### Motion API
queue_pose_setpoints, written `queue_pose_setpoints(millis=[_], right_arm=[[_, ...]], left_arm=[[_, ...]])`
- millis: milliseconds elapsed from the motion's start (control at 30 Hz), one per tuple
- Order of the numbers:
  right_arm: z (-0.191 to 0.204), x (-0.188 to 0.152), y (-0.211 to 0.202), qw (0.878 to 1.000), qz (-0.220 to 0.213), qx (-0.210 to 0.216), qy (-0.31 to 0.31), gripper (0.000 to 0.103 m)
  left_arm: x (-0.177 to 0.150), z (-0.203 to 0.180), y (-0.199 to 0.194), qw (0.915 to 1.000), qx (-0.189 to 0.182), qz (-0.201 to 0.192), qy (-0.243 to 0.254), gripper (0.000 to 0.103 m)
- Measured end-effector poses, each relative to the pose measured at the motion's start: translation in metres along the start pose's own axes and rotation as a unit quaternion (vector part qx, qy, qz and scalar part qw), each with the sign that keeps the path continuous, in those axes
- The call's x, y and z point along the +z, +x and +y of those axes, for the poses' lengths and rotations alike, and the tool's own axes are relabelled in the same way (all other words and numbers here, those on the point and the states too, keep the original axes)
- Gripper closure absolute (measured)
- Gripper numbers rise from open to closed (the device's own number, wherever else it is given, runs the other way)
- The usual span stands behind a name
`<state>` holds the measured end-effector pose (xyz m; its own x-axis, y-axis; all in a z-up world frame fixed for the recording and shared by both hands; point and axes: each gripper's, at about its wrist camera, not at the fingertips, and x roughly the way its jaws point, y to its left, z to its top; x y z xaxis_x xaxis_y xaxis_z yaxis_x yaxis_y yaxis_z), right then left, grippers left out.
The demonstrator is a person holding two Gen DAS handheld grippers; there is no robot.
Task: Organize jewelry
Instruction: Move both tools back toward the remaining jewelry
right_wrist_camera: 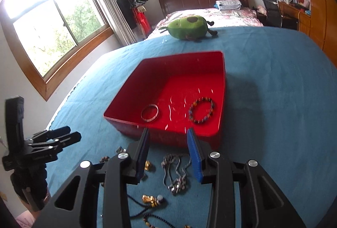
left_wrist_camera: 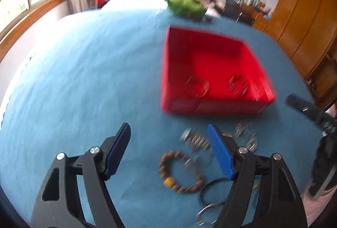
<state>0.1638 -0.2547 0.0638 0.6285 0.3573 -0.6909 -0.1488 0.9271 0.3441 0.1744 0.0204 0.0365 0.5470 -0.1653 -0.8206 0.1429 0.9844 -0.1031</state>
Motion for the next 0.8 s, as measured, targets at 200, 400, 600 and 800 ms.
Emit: queue_pose_setpoints(millis=[200, 400, 600, 800], right_arm=[[-0.01, -0.024, 0.019, 0.999, 0.025, 0.007, 0.021, 0.066], [-0.013, -0.033, 0.027, 0.999, 0.037, 0.008, 0.027, 0.066], [-0.014, -0.036, 0.029, 0.999, 0.039, 0.006, 0.028, 0.066], [-0.015, -0.038, 0.031, 0.999, 0.043, 0.007, 0.028, 0.066]], left_arm=[[-0.039, 0.023, 0.033, 0.9981, 0.002, 0.06, -0.009, 0.029], [-0.05, 0.031, 0.049, 0.9971, -0.002, 0.075, -0.009, 0.033], [-0.049, 0.035, 0.061, 0.9961, -0.01, 0.088, -0.005, 0.039], [-0.049, 0.028, 0.062, 0.9965, -0.014, 0.081, 0.013, 0.047]])
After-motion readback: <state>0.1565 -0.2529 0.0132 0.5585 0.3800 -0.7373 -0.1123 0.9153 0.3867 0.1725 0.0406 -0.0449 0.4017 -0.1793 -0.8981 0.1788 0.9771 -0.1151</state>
